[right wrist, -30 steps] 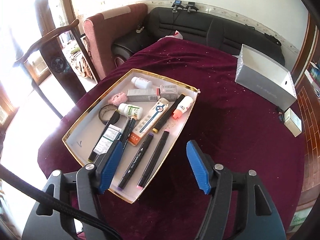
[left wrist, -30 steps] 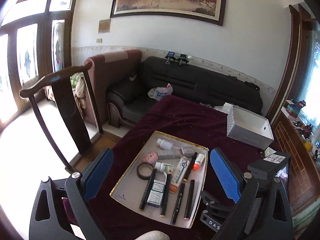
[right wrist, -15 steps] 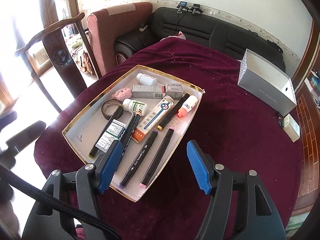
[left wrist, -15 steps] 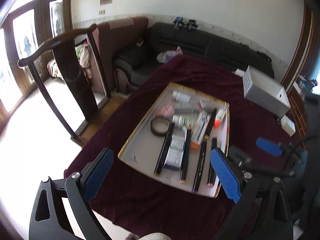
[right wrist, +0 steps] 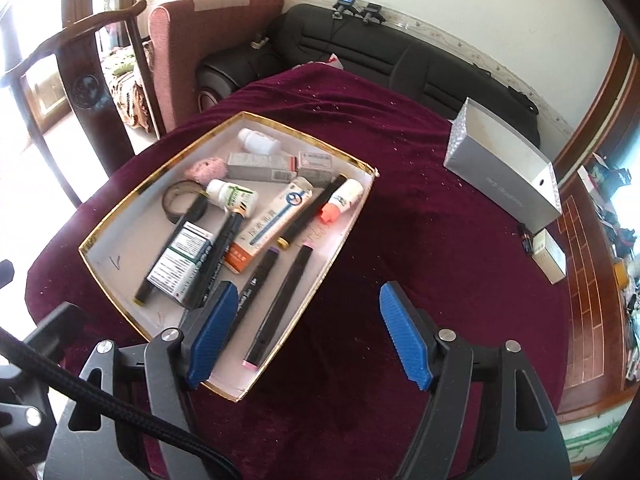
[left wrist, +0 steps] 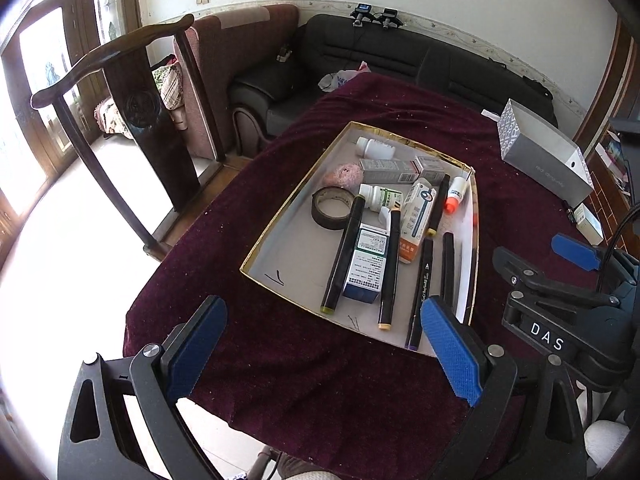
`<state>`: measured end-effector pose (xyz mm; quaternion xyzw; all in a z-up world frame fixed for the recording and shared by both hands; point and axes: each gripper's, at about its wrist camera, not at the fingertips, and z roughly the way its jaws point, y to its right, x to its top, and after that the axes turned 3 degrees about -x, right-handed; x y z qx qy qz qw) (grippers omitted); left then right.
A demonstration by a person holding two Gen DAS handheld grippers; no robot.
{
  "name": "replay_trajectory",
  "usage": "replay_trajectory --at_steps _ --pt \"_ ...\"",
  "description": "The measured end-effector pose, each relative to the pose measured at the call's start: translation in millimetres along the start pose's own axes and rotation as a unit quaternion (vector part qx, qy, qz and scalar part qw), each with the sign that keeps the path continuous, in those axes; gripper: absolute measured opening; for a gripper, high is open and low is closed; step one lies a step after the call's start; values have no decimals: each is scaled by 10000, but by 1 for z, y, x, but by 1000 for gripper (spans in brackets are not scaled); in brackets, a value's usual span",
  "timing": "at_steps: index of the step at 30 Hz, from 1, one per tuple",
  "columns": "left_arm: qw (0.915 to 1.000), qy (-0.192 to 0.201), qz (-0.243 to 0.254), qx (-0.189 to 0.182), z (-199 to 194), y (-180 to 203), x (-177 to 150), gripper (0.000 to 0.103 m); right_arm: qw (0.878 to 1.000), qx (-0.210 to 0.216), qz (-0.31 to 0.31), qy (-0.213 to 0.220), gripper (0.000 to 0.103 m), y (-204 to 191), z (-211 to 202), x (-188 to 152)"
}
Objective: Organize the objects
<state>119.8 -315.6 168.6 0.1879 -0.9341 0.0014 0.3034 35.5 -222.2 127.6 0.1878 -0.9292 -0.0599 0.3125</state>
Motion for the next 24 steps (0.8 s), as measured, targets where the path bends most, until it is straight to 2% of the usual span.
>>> replay_trajectory --at_steps 11,19,24 --pt "10000 -66 -4 -45 3 -2 6 96 9999 -90 -121 30 74 0 -2 -2" --pt "9992 -341 6 -207 7 4 7 95 9998 -112 -128 39 74 4 -1 -2" --pt "9992 -379 -38 -135 8 6 12 95 9999 -97 -117 45 74 8 -1 -3"
